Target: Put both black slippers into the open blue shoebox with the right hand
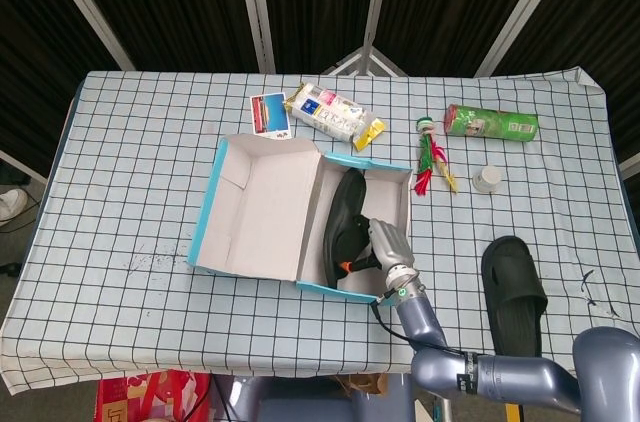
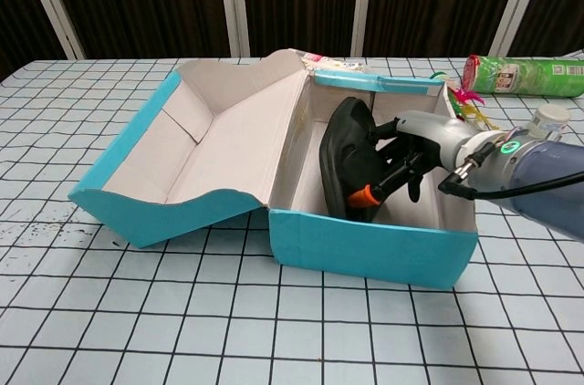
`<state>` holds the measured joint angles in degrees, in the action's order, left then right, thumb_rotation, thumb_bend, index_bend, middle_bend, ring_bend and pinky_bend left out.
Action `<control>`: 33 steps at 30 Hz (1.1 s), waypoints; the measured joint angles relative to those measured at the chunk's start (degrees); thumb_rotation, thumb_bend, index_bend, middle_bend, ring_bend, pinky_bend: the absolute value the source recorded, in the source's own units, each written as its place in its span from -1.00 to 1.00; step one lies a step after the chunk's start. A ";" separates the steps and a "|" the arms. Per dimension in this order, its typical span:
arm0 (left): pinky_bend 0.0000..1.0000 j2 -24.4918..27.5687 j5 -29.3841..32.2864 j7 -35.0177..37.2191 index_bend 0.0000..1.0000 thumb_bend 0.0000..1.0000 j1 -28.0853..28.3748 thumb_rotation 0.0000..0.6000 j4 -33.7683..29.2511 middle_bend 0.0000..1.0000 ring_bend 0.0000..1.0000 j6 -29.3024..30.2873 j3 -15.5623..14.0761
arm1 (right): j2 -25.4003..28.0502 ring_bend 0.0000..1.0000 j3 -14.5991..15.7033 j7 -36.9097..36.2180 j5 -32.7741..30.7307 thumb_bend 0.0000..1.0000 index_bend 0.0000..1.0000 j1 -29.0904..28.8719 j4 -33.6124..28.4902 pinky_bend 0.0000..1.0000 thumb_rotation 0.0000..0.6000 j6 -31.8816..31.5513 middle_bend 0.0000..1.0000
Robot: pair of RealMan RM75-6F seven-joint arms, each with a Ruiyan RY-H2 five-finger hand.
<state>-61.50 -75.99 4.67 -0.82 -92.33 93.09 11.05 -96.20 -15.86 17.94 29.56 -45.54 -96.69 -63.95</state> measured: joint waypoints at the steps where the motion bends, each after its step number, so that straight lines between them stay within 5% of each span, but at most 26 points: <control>1: -0.74 0.01 0.00 0.02 -0.80 -0.25 0.00 1.00 0.01 -0.87 -0.94 -0.01 -0.01 | -0.15 0.33 0.14 0.32 0.15 0.12 0.35 -0.01 0.17 0.29 1.00 -0.12 0.06; 21: -0.74 0.17 0.06 0.52 -0.79 -0.25 -0.10 1.00 0.02 -0.87 -0.94 -0.03 0.02 | -1.60 0.33 -0.61 2.28 3.44 0.12 0.34 0.51 -0.09 0.29 1.00 -0.68 0.01; 33: -0.74 0.24 0.05 0.58 -0.79 -0.25 -0.15 1.00 -0.03 -0.87 -0.94 0.00 0.02 | 0.01 0.28 -0.52 4.82 1.20 -0.26 -0.17 0.11 -1.52 0.29 1.00 1.12 -0.40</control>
<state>-61.26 -75.95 5.25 -0.97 -92.36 93.09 11.06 -96.19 -16.38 22.76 30.76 -45.43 -98.21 -62.83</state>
